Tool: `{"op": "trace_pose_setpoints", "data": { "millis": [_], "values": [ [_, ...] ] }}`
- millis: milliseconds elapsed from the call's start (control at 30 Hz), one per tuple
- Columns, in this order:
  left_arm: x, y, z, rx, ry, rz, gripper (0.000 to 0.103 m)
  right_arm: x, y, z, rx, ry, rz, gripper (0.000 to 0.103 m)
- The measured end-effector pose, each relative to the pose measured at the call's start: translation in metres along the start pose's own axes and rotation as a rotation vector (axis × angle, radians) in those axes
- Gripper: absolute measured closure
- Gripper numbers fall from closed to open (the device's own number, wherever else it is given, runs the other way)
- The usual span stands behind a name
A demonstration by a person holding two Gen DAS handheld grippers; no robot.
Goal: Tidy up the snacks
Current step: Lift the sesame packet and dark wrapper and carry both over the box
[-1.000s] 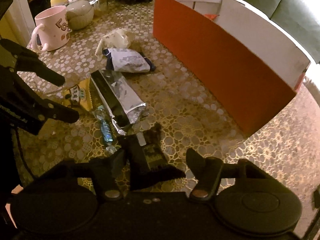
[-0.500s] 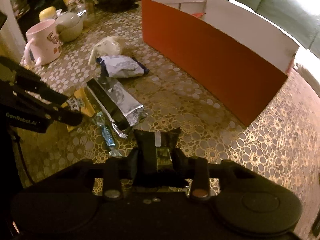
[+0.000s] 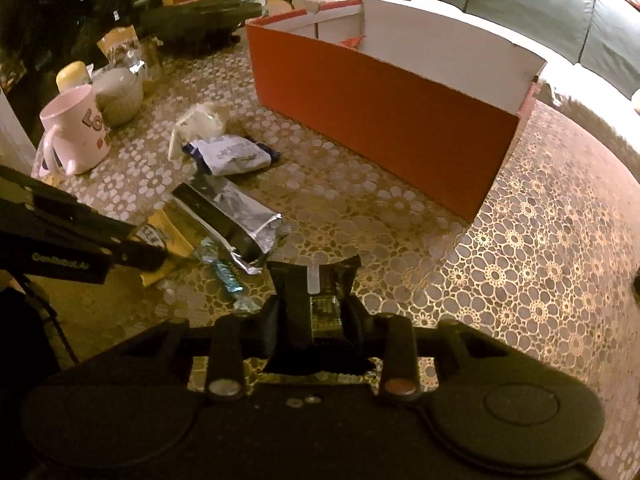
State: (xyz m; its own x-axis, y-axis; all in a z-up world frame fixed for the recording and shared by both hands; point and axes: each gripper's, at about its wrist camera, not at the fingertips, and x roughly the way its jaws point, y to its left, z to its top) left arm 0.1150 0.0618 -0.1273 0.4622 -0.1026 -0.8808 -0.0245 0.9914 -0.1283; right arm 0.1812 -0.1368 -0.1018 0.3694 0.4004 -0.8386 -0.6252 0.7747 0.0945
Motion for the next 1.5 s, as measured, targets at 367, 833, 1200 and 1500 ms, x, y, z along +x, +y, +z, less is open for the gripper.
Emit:
{"op": "trace_pose_setpoints", "data": {
  "millis": [367,833,1200,1500],
  "values": [
    [-0.018,-0.004,-0.006,-0.018,-0.03,-0.008,0.071,-0.021,0.005,-0.009,0.066,-0.03,0.01,0.069],
    [-0.066,-0.019,0.023,0.004,-0.168,-0.009,0.071,-0.067,0.0,0.013,0.1,-0.154,-0.017,0.07],
    [-0.085,-0.038,0.088,0.07,-0.282,0.016,0.071,-0.088,-0.025,0.062,0.089,-0.253,-0.06,0.07],
    [-0.074,-0.044,0.151,0.106,-0.318,0.047,0.071,-0.078,-0.05,0.11,0.057,-0.281,-0.101,0.07]
  ]
}}
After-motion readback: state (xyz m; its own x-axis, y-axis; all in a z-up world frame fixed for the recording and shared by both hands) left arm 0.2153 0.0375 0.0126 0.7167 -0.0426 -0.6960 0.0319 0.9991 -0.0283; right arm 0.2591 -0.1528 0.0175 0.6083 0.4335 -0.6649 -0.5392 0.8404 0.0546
